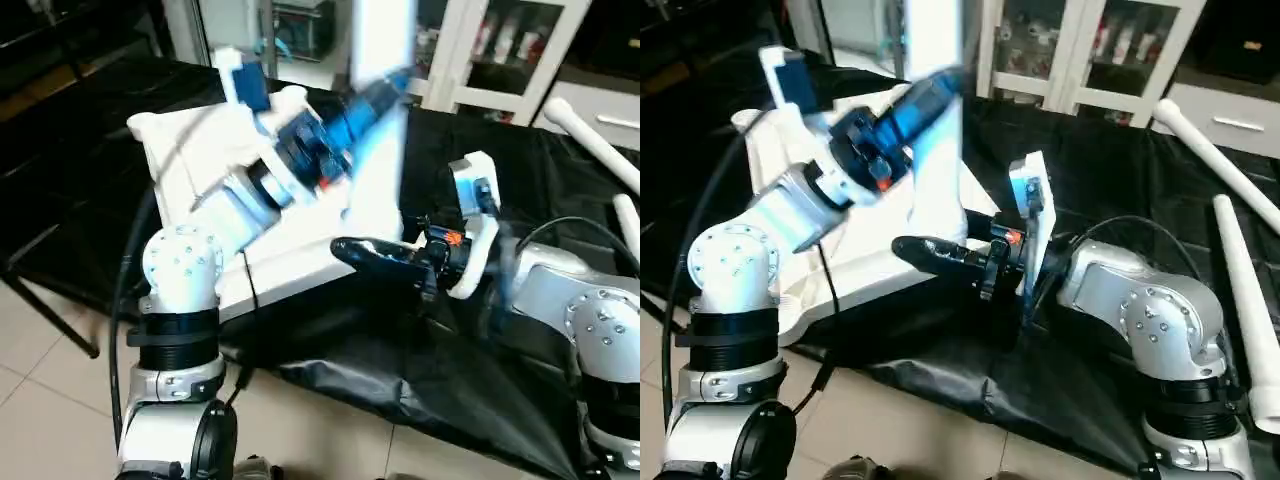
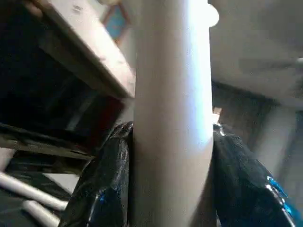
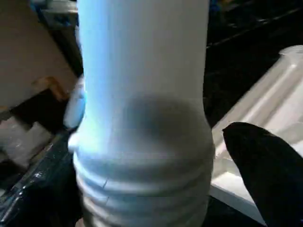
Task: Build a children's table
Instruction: Pick table leg
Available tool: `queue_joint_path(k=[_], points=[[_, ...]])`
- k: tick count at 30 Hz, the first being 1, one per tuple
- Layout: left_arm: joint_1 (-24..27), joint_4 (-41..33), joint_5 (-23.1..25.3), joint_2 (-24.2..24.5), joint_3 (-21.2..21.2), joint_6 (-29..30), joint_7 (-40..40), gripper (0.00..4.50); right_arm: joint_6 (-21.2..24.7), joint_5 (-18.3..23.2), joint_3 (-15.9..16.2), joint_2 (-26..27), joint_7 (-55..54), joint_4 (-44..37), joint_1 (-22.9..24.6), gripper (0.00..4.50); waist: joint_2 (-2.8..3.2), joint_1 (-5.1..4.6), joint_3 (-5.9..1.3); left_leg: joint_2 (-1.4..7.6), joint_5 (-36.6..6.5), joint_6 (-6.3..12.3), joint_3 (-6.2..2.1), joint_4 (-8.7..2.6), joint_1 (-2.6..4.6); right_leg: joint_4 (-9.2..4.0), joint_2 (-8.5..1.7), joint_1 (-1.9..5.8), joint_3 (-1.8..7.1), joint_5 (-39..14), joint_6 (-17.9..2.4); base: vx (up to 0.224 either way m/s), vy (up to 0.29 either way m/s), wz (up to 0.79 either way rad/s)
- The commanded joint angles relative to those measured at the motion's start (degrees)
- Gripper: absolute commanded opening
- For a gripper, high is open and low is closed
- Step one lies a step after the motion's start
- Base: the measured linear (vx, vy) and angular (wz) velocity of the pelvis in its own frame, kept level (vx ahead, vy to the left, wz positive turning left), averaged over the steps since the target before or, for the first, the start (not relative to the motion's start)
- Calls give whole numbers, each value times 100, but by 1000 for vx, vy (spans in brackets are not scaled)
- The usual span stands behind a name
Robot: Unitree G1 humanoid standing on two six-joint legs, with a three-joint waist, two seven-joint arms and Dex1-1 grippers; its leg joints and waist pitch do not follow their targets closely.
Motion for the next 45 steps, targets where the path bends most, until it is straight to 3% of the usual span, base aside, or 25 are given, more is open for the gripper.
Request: queue_joint_path(k=[1, 6, 22, 25, 26, 27, 28, 29, 30, 31, 32, 34, 35, 36, 39, 40, 41, 45], points=[[-46, 31, -239, 61, -112, 196, -357, 194, -12, -71, 36, -128, 98, -36, -73, 450, -83, 6, -421, 385, -182, 129, -144, -459, 129, -380, -453, 277, 219, -588, -1260, 0, 0, 0], [-101, 145, -245, 95, -191, 208, -502, 194, -20, -63, 101, -146, 236, 4, -86, 450, -97, 2, -436, 388, -110, 144, -148, -451, 119, -365, -467, 300, 220, -375, -1304, 0, 0, 0], [-122, 302, -199, 156, -146, 120, -605, 194, 27, 111, -15, -35, 178, 135, -150, 319, -91, 7, -449, 390, -33, 213, -147, -438, 124, -341, -463, 306, 212, -224, -1402, 0, 0, 0], [-135, 354, 95, 167, -184, -113, -423, 194, -81, -61, 0, -14, 45, 183, -197, 294, -100, 0, -446, 387, -57, 186, -144, -440, 124, -353, -464, 309, 214, -280, -1376, 0, 0, 0], [-154, 406, 205, 166, -190, -181, -305, 194, -141, -163, 15, -8, -33, 197, -216, 294, -96, 3, -449, 387, -55, 182, -142, -437, 126, -348, -468, 312, 217, -271, -1377, 0, 0, 0], [-202, 528, 363, 153, -164, -285, -75, 250, -319, -515, 96, -5, -261, 280, -275, 279, -84, 0, -448, 391, -52, 143, -147, -440, 128, -345, -463, 303, 214, -259, -1357, 0, 0, 0], [-254, 641, 506, 132, -120, -400, 159, 264, -438, -773, 161, -9, -425, 357, -322, 278, -87, -1, -448, 395, -31, 124, -152, -442, 123, -350, -460, 297, 211, -258, -1334, 0, 0, 0], [-267, 667, 537, 126, -109, -426, 213, 264, -462, -826, 174, -11, -457, 372, -331, 278, -87, -1, -448, 395, -31, 124, -152, -442, 123, -350, -460, 297, 211, -258, -1334, 0, 0, 0], [-361, 838, 840, 142, -70, -689, 530, 264, -663, -1215, 273, -48, -685, 443, -372, 277, -94, -17, -450, 386, -77, 6, -150, -441, 139, -363, -449, 291, 209, -291, -1284, 0, 0, 0], [-388, 856, 984, 178, -81, -806, 612, 272, -754, -1403, 337, -80, -787, 452, -383, 275, -99, -25, -447, 374, -89, -20, -149, -448, 130, -373, -455, 313, 216, -343, -1247, 0, 0, 0], [-464, 899, 1338, 249, -101, -1115, 842, 285, -954, -1867, 529, -184, -1017, 469, -407, 274, -98, -20, -440, 385, -102, -47, -158, -459, 121, -384, -463, 318, 216, -387, -1212, 0, 0, 0], [-525, 939, 1590, 291, -110, -1356, 1032, 305, -1083, -2204, 687, -272, -1171, 481, -426, 273, -103, -34, -449, 370, -92, -101, -156, -452, 125, -377, -453, 331, 224, -368, -1107, 0, 0, 0], [-601, 991, 1553, 291, -14, -1348, 1178, 305, -1265, -2630, 992, -461, -1218, 447, -436, 273, -103, -34, -449, 370, -92, -101, -156, -452, 125, -377, -453, 331, 224, -368, -1107, 0, 0, 0], [-739, 1063, 1570, 354, 77, -1399, 1302, 308, -1518, -3323, 1486, -742, -1372, 375, -468, 273, -111, -19, -455, 376, -82, -145, -159, -444, 123, -358, -457, 335, 221, -289, -1119, 0, 0, 0], [-832, 1118, 1691, 431, 70, -1509, 1333, 342, -1598, -3666, 1705, -841, -1547, 337, -507, 272, -106, -37, -441, 368, -140, -113, -155, -441, 120, -359, -450, 323, 235, -268, -1150, 0, 0, 0], [-1073, 1415, 1831, 417, 264, -1752, 1840, 342, -1694, -4002, 1885, -855, -1763, 314, -523, 272, -63, -41, -439, 365, -162, -88, -162, -435, 114, -350, -447, 321, 233, -241, -1192, 0, 0, 0], [-1200, 1586, 1850, 384, 409, -1879, 2128, 342, -1741, -4128, 1925, -813, -1859, 326, -516, 272, -90, -54, -444, 357, -239, -77, -155, -430, 131, -367, -433, 320, 235, -242, -1200, 0, 0, 0], [-1589, 2237, 1687, 140, 1056, -2415, 3030, 342, -2032, -4521, 2014, -521, -2212, 416, -387, 272, -88, -51, -452, 353, -258, -58, -162, -419, 116, -356, -437, 332, 233, -77, -1326, 0, 0, 0]])
